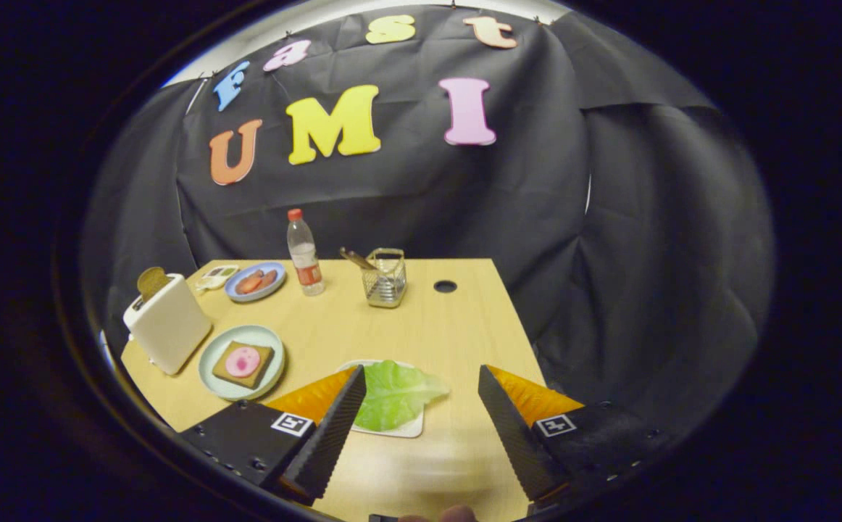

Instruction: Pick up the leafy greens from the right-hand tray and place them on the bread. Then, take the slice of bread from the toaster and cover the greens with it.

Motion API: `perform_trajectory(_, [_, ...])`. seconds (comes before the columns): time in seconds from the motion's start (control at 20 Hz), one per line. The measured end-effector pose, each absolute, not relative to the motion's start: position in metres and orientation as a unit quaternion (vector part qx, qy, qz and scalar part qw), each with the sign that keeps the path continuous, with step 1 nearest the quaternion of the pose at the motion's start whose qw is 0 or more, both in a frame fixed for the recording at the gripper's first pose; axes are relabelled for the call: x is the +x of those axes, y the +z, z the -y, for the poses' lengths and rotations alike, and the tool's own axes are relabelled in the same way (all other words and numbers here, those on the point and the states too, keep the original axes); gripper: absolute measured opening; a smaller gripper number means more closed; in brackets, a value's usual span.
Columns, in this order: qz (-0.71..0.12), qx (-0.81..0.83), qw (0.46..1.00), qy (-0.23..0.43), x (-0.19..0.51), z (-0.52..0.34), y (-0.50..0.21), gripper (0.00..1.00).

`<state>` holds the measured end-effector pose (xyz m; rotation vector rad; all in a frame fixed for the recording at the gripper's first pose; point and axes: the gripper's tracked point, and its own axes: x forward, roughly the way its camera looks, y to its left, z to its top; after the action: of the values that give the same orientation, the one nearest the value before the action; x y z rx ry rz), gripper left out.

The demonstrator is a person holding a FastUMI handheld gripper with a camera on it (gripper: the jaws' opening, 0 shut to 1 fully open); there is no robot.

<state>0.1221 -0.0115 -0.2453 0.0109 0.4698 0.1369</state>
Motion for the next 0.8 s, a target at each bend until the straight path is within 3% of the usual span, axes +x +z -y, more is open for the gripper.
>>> perform_trajectory(0.3, [-0.305, 0.006, 0.951, 0.056, 0.178, 0.008, -0.336, 0.95])
perform_trajectory(0.65, [-0.341, -0.016, 0.938, 0.057, 0.201, 0.001, -0.367, 0.92])
perform_trajectory(0.8, [-0.346, -0.006, 0.936, 0.064, 0.199, -0.009, -0.367, 0.64])
